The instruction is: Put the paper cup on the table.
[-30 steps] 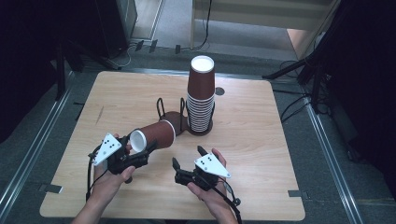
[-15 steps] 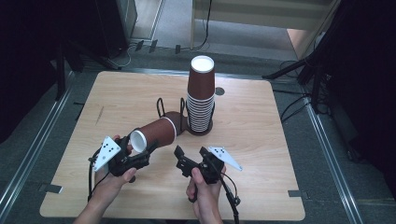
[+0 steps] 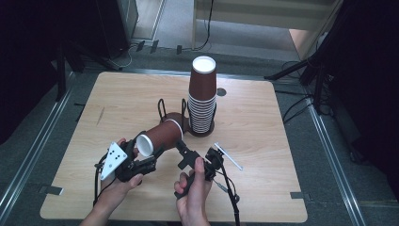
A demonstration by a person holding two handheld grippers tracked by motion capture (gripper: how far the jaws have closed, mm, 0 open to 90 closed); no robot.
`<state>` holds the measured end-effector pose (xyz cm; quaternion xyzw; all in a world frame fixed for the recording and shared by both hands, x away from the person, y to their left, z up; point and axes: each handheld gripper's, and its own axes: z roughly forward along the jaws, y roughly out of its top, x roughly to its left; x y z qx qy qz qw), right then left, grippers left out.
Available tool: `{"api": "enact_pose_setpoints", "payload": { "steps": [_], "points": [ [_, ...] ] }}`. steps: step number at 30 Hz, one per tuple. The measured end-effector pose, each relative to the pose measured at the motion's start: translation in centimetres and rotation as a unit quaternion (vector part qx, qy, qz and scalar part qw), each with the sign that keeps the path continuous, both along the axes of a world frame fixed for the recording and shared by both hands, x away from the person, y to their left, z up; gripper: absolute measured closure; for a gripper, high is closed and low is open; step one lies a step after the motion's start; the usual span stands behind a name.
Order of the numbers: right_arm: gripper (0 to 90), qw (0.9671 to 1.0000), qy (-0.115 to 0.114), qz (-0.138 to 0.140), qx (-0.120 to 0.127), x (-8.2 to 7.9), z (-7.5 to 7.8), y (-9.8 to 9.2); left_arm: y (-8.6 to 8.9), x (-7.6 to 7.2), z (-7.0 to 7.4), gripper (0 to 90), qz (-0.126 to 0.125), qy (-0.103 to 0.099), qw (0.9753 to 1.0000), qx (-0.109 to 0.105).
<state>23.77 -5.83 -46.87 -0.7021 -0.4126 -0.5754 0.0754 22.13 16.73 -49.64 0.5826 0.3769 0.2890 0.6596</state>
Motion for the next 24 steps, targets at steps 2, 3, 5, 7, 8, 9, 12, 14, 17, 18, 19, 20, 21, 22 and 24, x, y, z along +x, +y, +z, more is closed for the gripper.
{"api": "enact_pose_setpoints", "payload": {
  "steps": [2, 3, 5, 7, 8, 9, 12, 14, 17, 18, 19, 20, 21, 22, 24],
  "points": [
    [1.8, 0.9997, 0.013, -0.001, 0.020, 0.2, 0.0, 0.2, -0.2, -0.1, -0.1, 22.8, -0.003, -0.004, 1.0000, 0.000],
    [1.8, 0.9993, 0.021, -0.002, 0.030, 0.2, 0.0, 0.3, -0.3, -0.1, -0.1, 22.8, -0.004, -0.006, 1.0000, 0.002],
    [1.8, 0.9982, 0.036, -0.004, 0.048, 0.4, -0.1, 0.4, -0.5, -0.2, -0.2, 22.7, -0.006, -0.011, 0.9999, 0.004],
    [1.8, 0.9952, 0.058, -0.004, 0.078, 0.7, -0.2, 0.5, -0.8, -0.4, -0.3, 22.8, -0.008, -0.017, 0.9998, 0.003],
    [1.8, 0.9929, 0.070, -0.004, 0.096, 0.8, -0.4, 0.5, -0.9, -0.4, -0.3, 22.7, -0.010, -0.019, 0.9998, 0.004],
    [1.8, 0.9906, 0.080, -0.004, 0.110, 1.0, -0.5, 0.6, -1.0, -0.5, -0.4, 22.7, -0.011, -0.019, 0.9997, 0.005],
    [1.7, 0.9868, 0.090, -0.014, 0.134, 1.2, -0.5, 0.7, -1.4, -0.6, -0.6, 22.7, -0.013, -0.021, 0.9996, 0.010],
    [1.3, 0.9835, 0.097, -0.019, 0.152, 1.3, -0.5, 0.7, -1.6, -0.7, -0.8, 22.7, -0.015, -0.024, 0.9995, 0.013],
    [1.0, 0.9766, 0.116, -0.021, 0.180, 1.6, -0.7, 0.5, -1.9, -0.8, -0.9, 22.7, -0.016, -0.032, 0.9992, 0.019],
    [0.9, 0.9754, 0.118, -0.022, 0.185, 1.7, -0.8, 0.5, -2.0, -0.9, -0.9, 22.7, -0.016, -0.037, 0.9990, 0.018],
    [0.8, 0.9743, 0.122, -0.018, 0.189, 1.9, -1.0, 0.4, -2.1, -0.9, -0.9, 22.7, -0.017, -0.038, 0.9989, 0.019],
    [0.8, 0.9735, 0.123, -0.017, 0.192, 2.0, -1.1, 0.4, -2.1, -1.0, -0.9, 22.7, -0.018, -0.039, 0.9989, 0.020],
    [0.8, 0.9731, 0.126, -0.015, 0.192, 2.1, -1.3, 0.4, -2.2, -1.0, -0.9, 22.7, -0.019, -0.041, 0.9987, 0.022],
    [0.8, 0.9717, 0.129, -0.012, 0.198, 2.2, -1.4, 0.4, -2.2, -1.0, -1.0, 22.7, -0.018, -0.043, 0.9987, 0.022],
    [0.2, 0.9696, 0.132, -0.005, 0.206, 2.4, -1.7, 0.4, -2.3, -1.0, -1.0, 22.7, -0.021, -0.043, 0.9986, 0.024]
  ]
}}
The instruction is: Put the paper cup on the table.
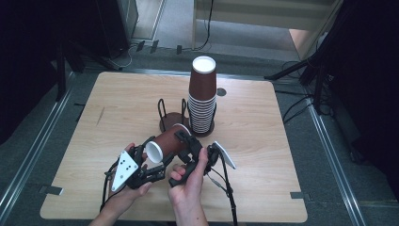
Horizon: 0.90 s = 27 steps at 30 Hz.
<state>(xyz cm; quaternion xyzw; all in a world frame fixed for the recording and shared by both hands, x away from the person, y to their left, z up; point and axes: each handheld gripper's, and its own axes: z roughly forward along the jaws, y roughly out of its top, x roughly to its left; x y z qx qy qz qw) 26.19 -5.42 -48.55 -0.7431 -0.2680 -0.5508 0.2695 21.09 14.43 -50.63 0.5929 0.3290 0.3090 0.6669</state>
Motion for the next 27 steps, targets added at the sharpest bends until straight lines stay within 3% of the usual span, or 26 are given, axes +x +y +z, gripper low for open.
{"api": "enact_pose_setpoints", "payload": {
  "steps": [9, 13, 22, 24, 27],
  "points": [
    [0.1, 0.9988, 0.005, 0.021, 0.043, 0.8, -1.3, 0.0, -0.1, -0.2, -0.1, 22.7, -0.005, -0.002, 1.0000, 0.004],
    [4.1, 0.9978, 0.007, 0.029, 0.060, 1.0, -1.4, 0.1, 0.1, -0.1, -0.2, 22.4, -0.004, -0.001, 1.0000, 0.006],
    [8.6, 0.9990, -0.019, 0.026, 0.031, 1.1, -1.4, 0.2, 0.1, -0.1, -0.5, 19.4, 0.002, 0.013, 0.9999, 0.005],
    [10.1, 0.9991, -0.027, 0.015, 0.028, 1.2, -1.4, 0.0, 0.1, -0.3, -0.5, 11.5, -0.012, 0.013, 0.9998, 0.002],
    [12.1, 0.9990, -0.038, -0.004, 0.023, 1.3, -1.3, -0.4, 0.2, -0.3, -0.6, 7.1, -0.011, 0.018, 0.9998, 0.005]
  ]
}}
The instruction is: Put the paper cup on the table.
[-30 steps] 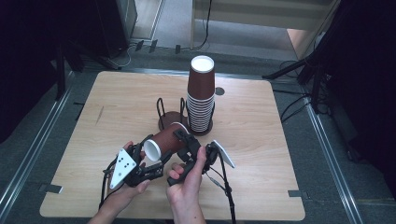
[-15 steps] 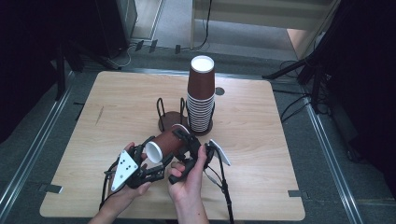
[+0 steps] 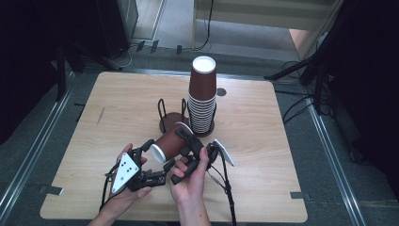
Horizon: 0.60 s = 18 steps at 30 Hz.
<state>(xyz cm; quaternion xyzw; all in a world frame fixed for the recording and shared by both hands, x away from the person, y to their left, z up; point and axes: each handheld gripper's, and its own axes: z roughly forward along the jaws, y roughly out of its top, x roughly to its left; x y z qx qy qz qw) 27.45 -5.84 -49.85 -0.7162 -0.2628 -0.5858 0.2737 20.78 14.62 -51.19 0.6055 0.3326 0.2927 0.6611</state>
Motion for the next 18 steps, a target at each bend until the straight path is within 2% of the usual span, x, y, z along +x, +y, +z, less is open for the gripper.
{"api": "enact_pose_setpoints", "payload": {
  "steps": [3, 11, 14, 18],
  "points": [
    [12.3, 0.9998, -0.017, -0.005, -0.007, 0.1, 0.3, -0.5, 0.2, 0.0, -0.1, 0.0, -0.018, 0.005, 0.9998, -0.007],
    [12.6, 0.9982, -0.044, -0.031, -0.026, 0.4, 0.7, -1.6, 0.7, -0.1, -0.5, 0.0, -0.016, 0.021, 0.9997, 0.003],
    [12.7, 0.9959, -0.069, -0.041, -0.041, 0.4, 1.1, -1.8, 1.4, -0.1, -0.7, 0.0, -0.009, 0.029, 0.9995, 0.002],
    [12.8, 0.9900, -0.110, -0.052, -0.072, 0.3, 1.9, -2.1, 2.5, -0.1, -1.0, 0.0, 0.001, 0.039, 0.9992, -0.001]
  ]
}}
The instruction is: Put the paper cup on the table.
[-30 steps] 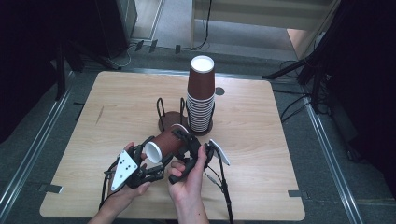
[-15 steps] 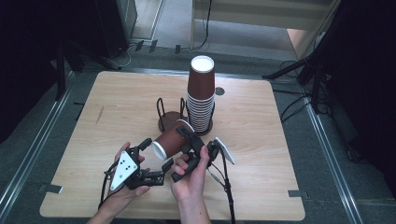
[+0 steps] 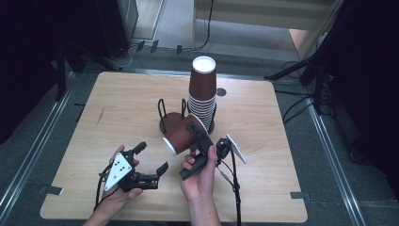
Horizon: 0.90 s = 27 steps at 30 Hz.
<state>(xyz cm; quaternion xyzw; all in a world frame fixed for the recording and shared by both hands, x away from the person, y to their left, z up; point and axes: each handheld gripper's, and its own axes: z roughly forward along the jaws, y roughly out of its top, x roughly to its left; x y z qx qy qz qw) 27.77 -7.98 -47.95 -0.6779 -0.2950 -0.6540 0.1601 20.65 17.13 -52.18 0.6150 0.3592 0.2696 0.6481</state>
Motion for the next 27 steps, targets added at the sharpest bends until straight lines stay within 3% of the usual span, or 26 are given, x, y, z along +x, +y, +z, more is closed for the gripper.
{"api": "enact_pose_setpoints", "payload": {
  "steps": [2, 8, 10, 12, 14, 20, 27],
  "points": [
    [13.0, 0.9997, -0.020, -0.002, -0.015, -0.1, 0.3, -0.2, 0.6, 0.0, -0.2, 0.0, 0.004, 0.003, 1.0000, 0.003],
    [13.3, 0.9977, -0.043, -0.017, -0.050, -0.2, 0.9, -0.5, 2.4, -0.1, -0.6, 0.0, 0.021, 0.016, 0.9996, -0.005],
    [13.3, 0.9964, -0.051, -0.027, -0.062, -0.2, 0.9, -0.5, 2.9, -0.2, -0.7, 0.0, 0.024, 0.017, 0.9996, -0.004],
    [13.3, 0.9936, -0.073, -0.037, -0.077, -0.2, 0.8, -0.4, 3.3, -0.2, -0.8, 0.0, 0.028, 0.018, 0.9994, -0.004],
    [13.2, 0.9894, -0.089, -0.050, -0.103, -0.4, 0.8, -0.5, 3.9, -0.2, -1.0, 0.0, 0.032, 0.021, 0.9993, -0.004],
    [13.3, 0.9778, -0.128, -0.080, -0.145, -0.6, 0.7, -1.0, 5.3, 0.1, -1.5, 0.0, 0.047, 0.036, 0.9981, -0.019],
    [13.3, 0.9551, -0.164, -0.098, -0.227, -0.7, 0.6, -2.1, 5.9, 0.3, -1.7, 0.0, 0.057, 0.040, 0.9974, -0.018]
  ]
}}
